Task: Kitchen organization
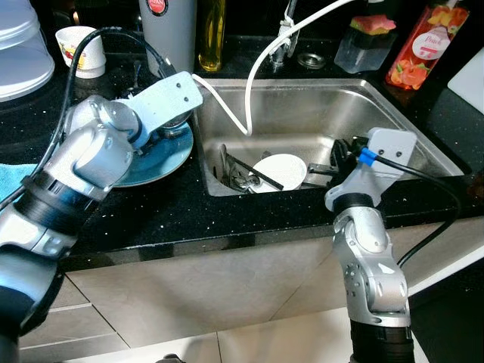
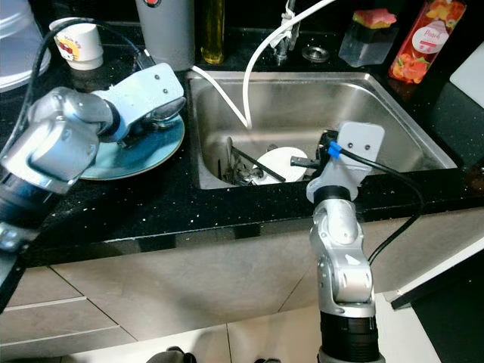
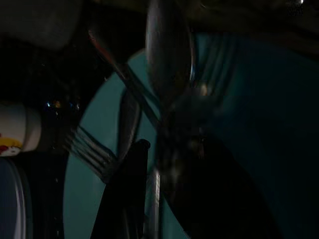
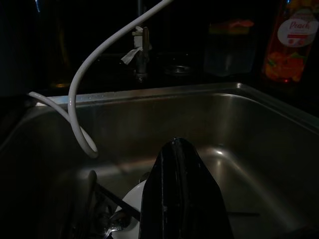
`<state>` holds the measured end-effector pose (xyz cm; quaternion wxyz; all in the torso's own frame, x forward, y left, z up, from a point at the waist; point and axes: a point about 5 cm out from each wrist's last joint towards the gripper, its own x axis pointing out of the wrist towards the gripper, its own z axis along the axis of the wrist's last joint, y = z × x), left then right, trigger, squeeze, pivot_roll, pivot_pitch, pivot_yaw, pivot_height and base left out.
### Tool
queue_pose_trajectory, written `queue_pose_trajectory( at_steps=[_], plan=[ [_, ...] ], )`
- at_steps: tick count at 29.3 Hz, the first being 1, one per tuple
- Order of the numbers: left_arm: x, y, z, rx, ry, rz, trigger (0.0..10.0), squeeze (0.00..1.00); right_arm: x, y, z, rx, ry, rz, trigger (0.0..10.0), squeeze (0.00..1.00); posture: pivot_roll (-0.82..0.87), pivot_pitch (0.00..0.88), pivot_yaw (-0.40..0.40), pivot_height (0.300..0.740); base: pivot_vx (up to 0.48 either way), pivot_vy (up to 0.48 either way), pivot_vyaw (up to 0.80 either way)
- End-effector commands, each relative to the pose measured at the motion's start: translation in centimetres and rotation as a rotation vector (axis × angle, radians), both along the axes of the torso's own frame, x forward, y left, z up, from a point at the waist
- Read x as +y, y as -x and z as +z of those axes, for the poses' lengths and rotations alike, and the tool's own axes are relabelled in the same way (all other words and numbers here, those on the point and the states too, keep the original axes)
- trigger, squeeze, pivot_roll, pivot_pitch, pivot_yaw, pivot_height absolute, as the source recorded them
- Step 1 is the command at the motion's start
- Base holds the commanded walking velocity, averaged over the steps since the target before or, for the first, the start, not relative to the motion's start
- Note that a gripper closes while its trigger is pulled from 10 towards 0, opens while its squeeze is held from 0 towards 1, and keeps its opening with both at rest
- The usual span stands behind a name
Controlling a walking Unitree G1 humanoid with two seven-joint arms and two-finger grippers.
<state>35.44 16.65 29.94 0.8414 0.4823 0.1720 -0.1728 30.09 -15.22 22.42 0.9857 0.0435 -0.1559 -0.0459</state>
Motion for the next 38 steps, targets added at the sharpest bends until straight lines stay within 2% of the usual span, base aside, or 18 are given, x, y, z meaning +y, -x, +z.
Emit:
queue_pose_trajectory(
  at_steps=[1,6,11,18,19,20,21,22,23,24,25,31,34,35,36,37,38],
  plan=[
    [0.6,0.1,-0.9,0.045,-0.028,0.024,10.0,0.00,-0.2,-0.2,-0.3,0.018,-0.005,-0.003,10.0,0.00,0.26,0.101,-0.089,0.740,0.000,0.000,0.00],
    [2.2,-1.1,-1.2,-0.004,-0.124,0.116,10.0,0.00,-0.1,-0.4,-0.1,0.012,-0.006,0.000,10.0,0.00,0.25,0.107,-0.089,0.740,0.000,0.000,0.00],
    [1.8,-1.4,-0.2,-0.073,-0.121,0.118,10.0,0.00,-0.3,-0.1,-0.4,0.017,-0.002,-0.006,10.0,0.00,0.25,0.079,-0.086,0.740,0.000,0.000,0.00],
    [2.5,-1.7,-0.9,-0.026,-0.134,0.125,10.0,0.00,-0.5,-0.5,0.1,0.004,-0.003,-0.011,10.0,0.00,0.25,0.094,-0.092,0.740,0.000,0.000,0.00],
    [2.6,-1.9,-1.4,-0.019,-0.137,0.126,9.3,0.00,-0.3,-0.5,0.1,0.005,-0.003,-0.005,10.0,0.00,0.25,0.104,-0.097,0.740,0.000,0.000,0.00],
    [2.6,-1.9,-1.4,-0.019,-0.137,0.126,9.3,0.00,-0.3,-0.5,0.1,0.005,-0.003,-0.005,10.0,0.00,0.25,0.104,-0.097,0.740,0.000,0.000,0.00],
    [2.6,-2.1,-2.0,-0.009,-0.145,0.127,6.5,0.00,-0.1,-0.4,0.0,0.007,-0.004,0.001,10.0,0.00,0.24,0.104,-0.098,0.740,0.000,0.000,0.00],
    [2.8,-2.3,-2.5,-0.004,-0.165,0.128,4.4,0.00,0.0,-0.4,-0.1,0.010,-0.003,0.006,10.0,0.00,0.24,0.104,-0.098,0.740,0.000,0.000,0.00],
    [2.9,-2.4,-3.0,0.000,-0.180,0.133,3.7,0.00,0.1,-0.3,-0.2,0.014,-0.002,0.009,10.0,0.00,0.24,0.101,-0.096,0.740,0.000,0.000,0.00],
    [2.9,-2.4,-3.4,0.006,-0.185,0.131,0.0,0.00,0.1,-0.2,-0.2,0.016,-0.001,0.010,10.0,0.00,0.24,0.100,-0.095,0.740,0.000,0.000,0.00],
    [2.9,-2.5,-3.6,0.005,-0.199,0.128,0.0,0.00,0.1,-0.1,-0.3,0.017,-0.001,0.009,10.0,0.00,0.24,0.100,-0.094,0.740,0.000,0.000,0.00],
    [2.4,-2.6,-3.4,-0.013,-0.194,0.109,0.0,0.00,-0.5,-0.2,-0.1,0.013,0.001,-0.010,10.0,0.00,0.23,0.100,-0.094,0.740,0.000,0.000,0.00],
    [2.1,-2.7,-2.5,-0.056,-0.172,0.099,0.0,0.00,-0.6,-0.2,-0.1,0.012,0.002,-0.012,10.0,0.00,0.23,0.099,-0.097,0.740,0.000,0.000,0.00],
    [1.1,-2.9,-0.3,-0.182,-0.095,0.078,6.0,0.00,-0.4,-0.3,-0.1,0.012,0.004,-0.005,10.0,0.00,0.24,0.098,-0.102,0.740,0.000,0.000,0.00],
    [1.1,-2.9,-0.3,-0.182,-0.095,0.078,6.0,0.00,-0.4,-0.3,-0.1,0.012,0.004,-0.005,10.0,0.00,0.24,0.098,-0.102,0.740,0.000,0.000,0.00],
    [0.7,-3.0,0.7,-0.244,-0.060,0.070,6.0,0.00,-0.4,-0.3,-0.1,0.012,0.004,-0.002,10.0,0.00,0.24,0.098,-0.102,0.740,0.000,0.000,0.00],
    [0.2,-3.0,1.9,-0.301,0.007,0.062,10.0,0.00,-0.3,-0.3,-0.1,0.012,0.004,0.000,10.0,0.00,0.24,0.098,-0.103,0.740,0.000,0.000,0.00]
  ],
)
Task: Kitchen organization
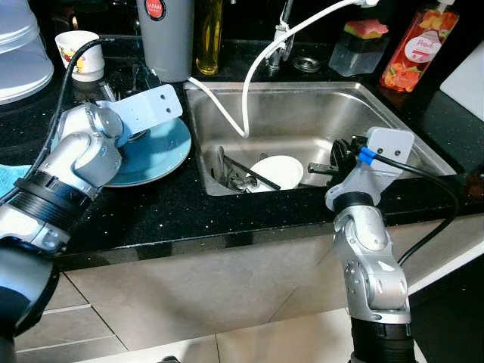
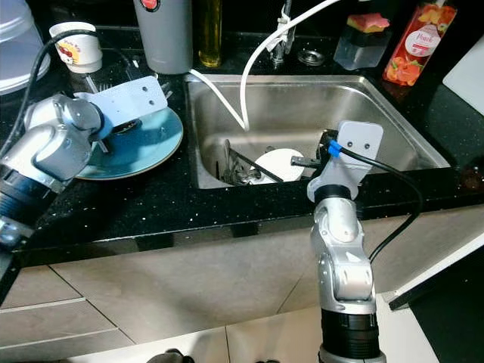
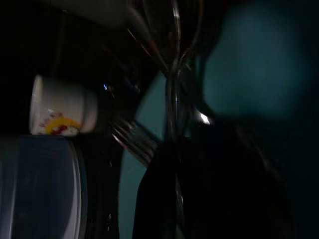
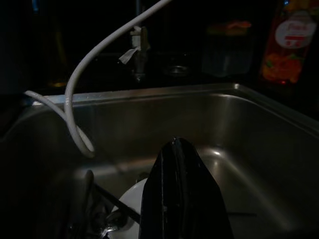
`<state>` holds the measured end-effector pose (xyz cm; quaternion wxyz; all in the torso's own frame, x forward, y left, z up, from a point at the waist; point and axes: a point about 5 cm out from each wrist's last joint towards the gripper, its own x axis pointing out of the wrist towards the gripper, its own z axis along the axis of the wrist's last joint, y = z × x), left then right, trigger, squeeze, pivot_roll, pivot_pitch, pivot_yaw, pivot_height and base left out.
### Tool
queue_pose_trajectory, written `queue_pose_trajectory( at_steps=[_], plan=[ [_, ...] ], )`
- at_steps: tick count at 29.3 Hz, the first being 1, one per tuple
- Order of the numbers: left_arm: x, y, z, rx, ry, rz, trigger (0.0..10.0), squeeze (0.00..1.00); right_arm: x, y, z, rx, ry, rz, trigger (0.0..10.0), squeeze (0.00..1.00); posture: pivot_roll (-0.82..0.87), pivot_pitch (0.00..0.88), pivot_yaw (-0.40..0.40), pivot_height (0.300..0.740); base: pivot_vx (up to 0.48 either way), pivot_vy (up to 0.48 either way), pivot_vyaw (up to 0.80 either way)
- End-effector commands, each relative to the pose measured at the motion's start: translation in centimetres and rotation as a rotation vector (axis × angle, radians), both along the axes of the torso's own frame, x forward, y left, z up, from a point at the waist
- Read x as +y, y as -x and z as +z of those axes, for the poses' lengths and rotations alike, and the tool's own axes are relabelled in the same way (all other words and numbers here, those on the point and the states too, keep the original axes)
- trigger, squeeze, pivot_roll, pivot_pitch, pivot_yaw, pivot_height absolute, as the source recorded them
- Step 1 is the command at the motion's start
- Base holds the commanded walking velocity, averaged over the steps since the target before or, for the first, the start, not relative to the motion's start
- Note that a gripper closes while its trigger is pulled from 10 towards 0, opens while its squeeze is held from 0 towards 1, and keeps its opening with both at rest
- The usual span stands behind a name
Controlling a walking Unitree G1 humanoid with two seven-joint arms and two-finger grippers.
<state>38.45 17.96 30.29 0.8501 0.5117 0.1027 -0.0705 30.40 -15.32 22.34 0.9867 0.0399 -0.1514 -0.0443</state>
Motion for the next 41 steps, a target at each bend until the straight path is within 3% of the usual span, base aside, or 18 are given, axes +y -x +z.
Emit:
queue_pose_trajectory(
  at_steps=[1,2,3,6,7,8,11,16,19,23,27,29,31,35,38,41],
  plan=[
    [-1.4,0.0,2.2,-0.105,0.090,-0.055,10.0,0.00,-0.2,0.0,0.0,0.003,-0.003,-0.001,10.0,0.00,0.24,0.098,-0.103,0.740,0.000,0.000,0.00],
    [-1.4,0.0,2.2,-0.105,0.090,-0.055,10.0,0.00,-0.2,0.0,0.0,0.003,-0.003,-0.001,10.0,0.00,0.24,0.098,-0.103,0.740,0.000,0.000,0.00],
    [-1.8,0.2,3.9,-0.161,0.200,-0.079,10.0,0.00,-0.2,0.0,0.0,0.002,-0.003,0.000,10.0,0.00,0.24,0.095,-0.102,0.740,0.000,0.000,0.00],
    [-1.9,0.4,4.9,-0.183,0.276,-0.083,10.0,0.00,-0.1,-0.1,0.0,0.001,-0.003,0.000,10.0,0.00,0.24,0.095,-0.102,0.740,0.000,0.000,0.00],
    [-2.0,0.5,5.6,-0.187,0.359,-0.086,10.0,0.00,-0.2,0.0,0.0,0.001,-0.003,-0.001,10.0,0.00,0.24,0.091,-0.102,0.740,0.000,0.000,0.00],
    [-2.0,0.5,5.8,-0.189,0.389,-0.086,10.0,0.00,-0.2,-0.1,0.0,0.001,-0.003,-0.001,10.0,0.00,0.24,0.091,-0.102,0.740,0.000,0.000,0.00],
    [-2.0,0.5,6.0,-0.198,0.406,-0.086,10.0,0.00,-0.2,-0.1,0.0,0.001,-0.003,-0.001,10.0,0.00,0.24,0.090,-0.102,0.740,0.000,0.000,0.00],
    [-1.3,0.2,7.3,-0.317,0.527,-0.021,10.0,0.00,-0.2,-0.2,0.0,-0.001,-0.002,0.001,10.0,0.00,0.24,0.083,-0.104,0.740,0.000,0.000,0.00],
    [-1.8,0.1,7.2,-0.328,0.522,-0.039,10.0,0.00,-0.2,-0.2,0.1,-0.002,-0.001,0.002,10.0,0.00,0.24,0.083,-0.104,0.740,0.000,0.000,0.00],
    [-5.6,-0.5,5.5,-0.244,0.526,-0.145,10.0,0.00,0.0,-0.3,0.1,-0.006,-0.003,0.004,10.0,0.00,0.24,0.072,-0.096,0.740,0.000,0.000,0.00],
    [-8.1,-0.7,3.8,-0.169,0.491,-0.210,10.0,0.00,0.1,-0.3,0.1,-0.006,-0.004,0.002,10.0,0.00,0.24,0.072,-0.087,0.740,0.000,0.000,0.00],
    [-10.2,-0.8,2.7,-0.142,0.462,-0.264,10.0,0.00,0.0,-0.1,0.0,-0.004,-0.006,-0.004,10.0,0.00,0.24,0.071,-0.075,0.740,0.000,0.000,0.00],
    [-12.7,-0.8,1.6,-0.123,0.492,-0.312,10.0,0.00,0.1,-0.1,-0.2,-0.002,-0.010,-0.010,10.0,0.00,0.23,0.070,-0.062,0.740,0.000,0.000,0.00],
    [-14.2,-1.0,0.1,-0.105,0.535,-0.313,10.0,0.00,0.1,-0.1,-0.1,-0.007,-0.013,-0.015,10.0,0.00,0.23,0.067,-0.055,0.740,0.000,0.000,0.00],
    [-15.5,-0.9,-2.3,0.021,0.648,-0.323,10.0,0.00,0.0,0.0,0.0,-0.011,-0.015,-0.022,10.0,0.00,0.22,0.071,-0.052,0.740,0.000,0.000,0.00],
    [-15.6,-1.0,-3.2,0.074,0.692,-0.313,10.0,0.00,-0.1,0.1,-0.1,-0.009,-0.014,-0.024,10.0,0.00,0.22,0.073,-0.052,0.740,0.000,0.000,0.00]
  ],
)
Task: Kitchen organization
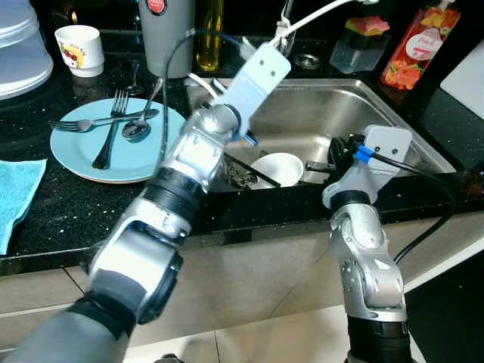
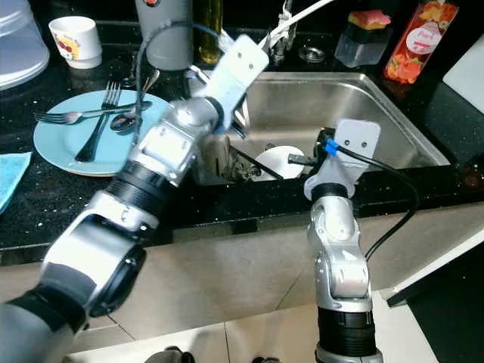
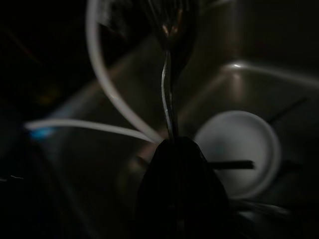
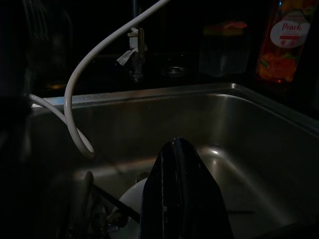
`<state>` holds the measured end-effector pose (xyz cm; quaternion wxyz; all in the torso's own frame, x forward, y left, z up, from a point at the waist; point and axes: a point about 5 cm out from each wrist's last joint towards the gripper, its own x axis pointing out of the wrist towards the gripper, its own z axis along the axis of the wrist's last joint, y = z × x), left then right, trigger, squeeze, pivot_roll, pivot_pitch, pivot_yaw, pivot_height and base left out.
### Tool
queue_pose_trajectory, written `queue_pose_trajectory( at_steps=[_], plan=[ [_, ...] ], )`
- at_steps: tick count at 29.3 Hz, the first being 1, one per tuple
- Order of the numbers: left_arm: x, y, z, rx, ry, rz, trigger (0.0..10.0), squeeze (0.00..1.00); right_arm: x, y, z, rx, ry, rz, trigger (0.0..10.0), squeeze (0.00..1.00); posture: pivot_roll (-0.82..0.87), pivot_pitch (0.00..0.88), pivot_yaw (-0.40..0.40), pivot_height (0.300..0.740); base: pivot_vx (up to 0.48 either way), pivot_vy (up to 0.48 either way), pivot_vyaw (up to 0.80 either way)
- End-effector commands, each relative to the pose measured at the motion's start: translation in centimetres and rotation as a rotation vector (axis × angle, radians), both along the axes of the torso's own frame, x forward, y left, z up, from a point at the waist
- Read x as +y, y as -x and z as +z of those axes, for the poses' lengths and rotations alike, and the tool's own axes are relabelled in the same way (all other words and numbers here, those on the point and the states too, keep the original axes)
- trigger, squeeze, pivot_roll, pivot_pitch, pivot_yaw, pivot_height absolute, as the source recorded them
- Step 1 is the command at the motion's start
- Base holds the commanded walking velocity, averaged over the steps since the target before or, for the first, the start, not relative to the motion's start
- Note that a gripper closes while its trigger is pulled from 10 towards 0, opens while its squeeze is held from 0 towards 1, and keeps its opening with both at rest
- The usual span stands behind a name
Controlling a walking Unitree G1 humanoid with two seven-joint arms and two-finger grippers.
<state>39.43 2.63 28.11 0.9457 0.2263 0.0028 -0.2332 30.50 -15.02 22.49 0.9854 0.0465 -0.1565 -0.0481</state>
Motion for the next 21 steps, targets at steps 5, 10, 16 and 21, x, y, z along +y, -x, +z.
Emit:
queue_pose_trajectory(
  at_steps=[5,10,16,21],
  plan=[
    [0.8,-0.4,-3.3,0.158,0.004,0.039,10.0,0.98,-0.6,0.3,-0.5,0.009,0.001,-0.025,10.0,0.00,0.23,0.081,-0.054,0.740,0.000,0.000,0.00],
    [0.8,-0.4,-3.1,0.157,0.031,0.019,10.0,1.00,-0.5,0.2,-0.5,0.010,0.000,-0.020,10.0,0.00,0.23,0.085,-0.060,0.740,0.000,0.000,0.00],
    [0.0,0.8,0.6,0.062,0.130,-0.068,10.0,0.00,-0.4,0.2,-0.3,0.008,0.002,-0.010,10.0,0.00,0.23,0.092,-0.071,0.740,0.000,0.000,0.00],
    [1.7,2.4,4.0,-0.147,-0.098,-0.148,10.0,0.00,-0.6,0.2,-0.2,0.006,0.007,-0.011,10.0,0.00,0.24,0.095,-0.078,0.740,0.000,0.000,0.00]
  ],
)
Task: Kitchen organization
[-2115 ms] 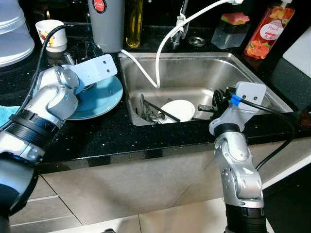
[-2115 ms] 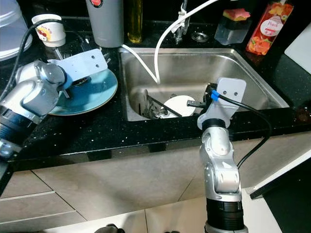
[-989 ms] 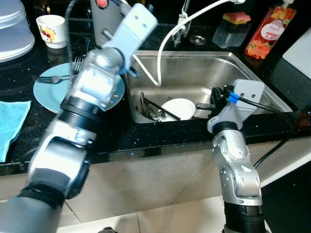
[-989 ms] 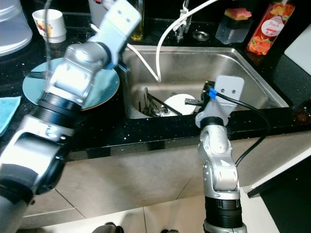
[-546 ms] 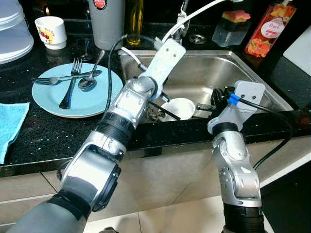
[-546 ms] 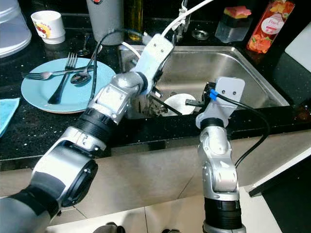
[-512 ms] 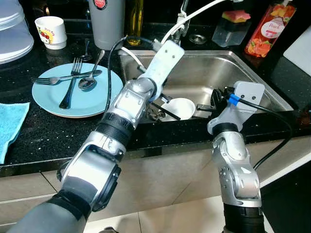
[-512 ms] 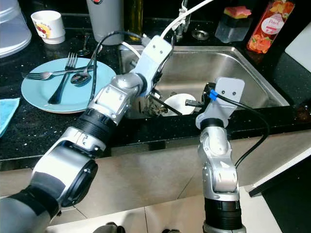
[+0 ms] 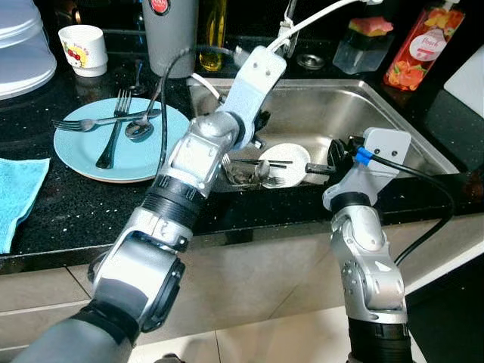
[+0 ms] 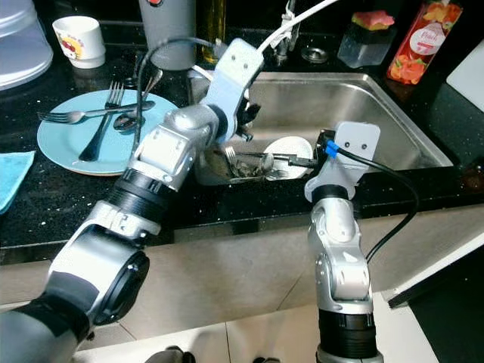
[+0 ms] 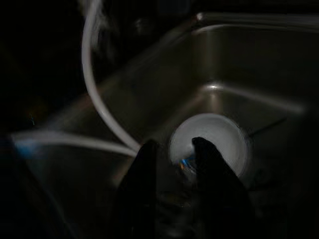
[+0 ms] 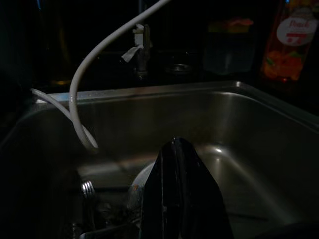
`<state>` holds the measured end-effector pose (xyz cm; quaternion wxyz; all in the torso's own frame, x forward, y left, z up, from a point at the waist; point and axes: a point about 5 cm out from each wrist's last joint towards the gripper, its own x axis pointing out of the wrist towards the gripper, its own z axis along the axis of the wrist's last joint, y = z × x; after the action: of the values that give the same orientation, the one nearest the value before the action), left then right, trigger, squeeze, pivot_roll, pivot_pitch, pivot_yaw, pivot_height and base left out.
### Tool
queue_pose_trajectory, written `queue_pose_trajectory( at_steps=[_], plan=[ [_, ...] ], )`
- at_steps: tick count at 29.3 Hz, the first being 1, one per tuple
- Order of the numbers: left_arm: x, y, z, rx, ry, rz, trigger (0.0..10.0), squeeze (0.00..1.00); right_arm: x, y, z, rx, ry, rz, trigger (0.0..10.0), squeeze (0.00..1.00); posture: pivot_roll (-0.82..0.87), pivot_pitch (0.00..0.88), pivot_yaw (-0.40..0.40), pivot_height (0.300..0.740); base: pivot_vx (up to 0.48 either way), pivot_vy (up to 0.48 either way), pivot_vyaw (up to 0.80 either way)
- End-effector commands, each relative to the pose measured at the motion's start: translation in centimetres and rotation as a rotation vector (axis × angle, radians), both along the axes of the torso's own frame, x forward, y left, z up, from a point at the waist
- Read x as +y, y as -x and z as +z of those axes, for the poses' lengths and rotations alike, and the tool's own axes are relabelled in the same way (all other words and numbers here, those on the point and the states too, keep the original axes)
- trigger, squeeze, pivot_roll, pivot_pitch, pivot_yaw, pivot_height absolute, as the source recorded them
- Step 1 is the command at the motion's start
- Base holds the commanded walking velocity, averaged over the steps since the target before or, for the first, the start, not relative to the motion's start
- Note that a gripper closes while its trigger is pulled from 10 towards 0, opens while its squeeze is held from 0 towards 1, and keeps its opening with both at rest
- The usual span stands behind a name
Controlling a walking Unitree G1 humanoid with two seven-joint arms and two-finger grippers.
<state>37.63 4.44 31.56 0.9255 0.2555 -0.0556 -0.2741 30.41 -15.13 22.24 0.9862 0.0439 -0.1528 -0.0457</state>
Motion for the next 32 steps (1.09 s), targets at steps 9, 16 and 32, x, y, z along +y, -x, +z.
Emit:
queue_pose_trajectory(
  at_steps=[9,16,32],
  plan=[
    [9.6,2.6,1.1,-0.005,-0.517,0.058,10.0,0.00,-0.3,0.1,-0.2,0.007,-0.003,-0.005,10.0,0.00,0.26,0.102,-0.086,0.740,0.000,0.000,0.00],
    [13.7,3.1,1.3,0.079,-0.587,0.219,10.0,0.00,0.0,-0.1,-0.3,0.014,-0.002,0.014,10.0,0.00,0.27,0.108,-0.098,0.740,0.000,0.000,0.00],
    [12.7,5.0,-1.0,0.106,-0.845,0.159,10.0,0.00,0.1,-0.1,-0.4,0.014,-0.005,0.010,10.0,0.00,0.28,0.099,-0.087,0.740,0.000,0.000,0.00]
  ],
)
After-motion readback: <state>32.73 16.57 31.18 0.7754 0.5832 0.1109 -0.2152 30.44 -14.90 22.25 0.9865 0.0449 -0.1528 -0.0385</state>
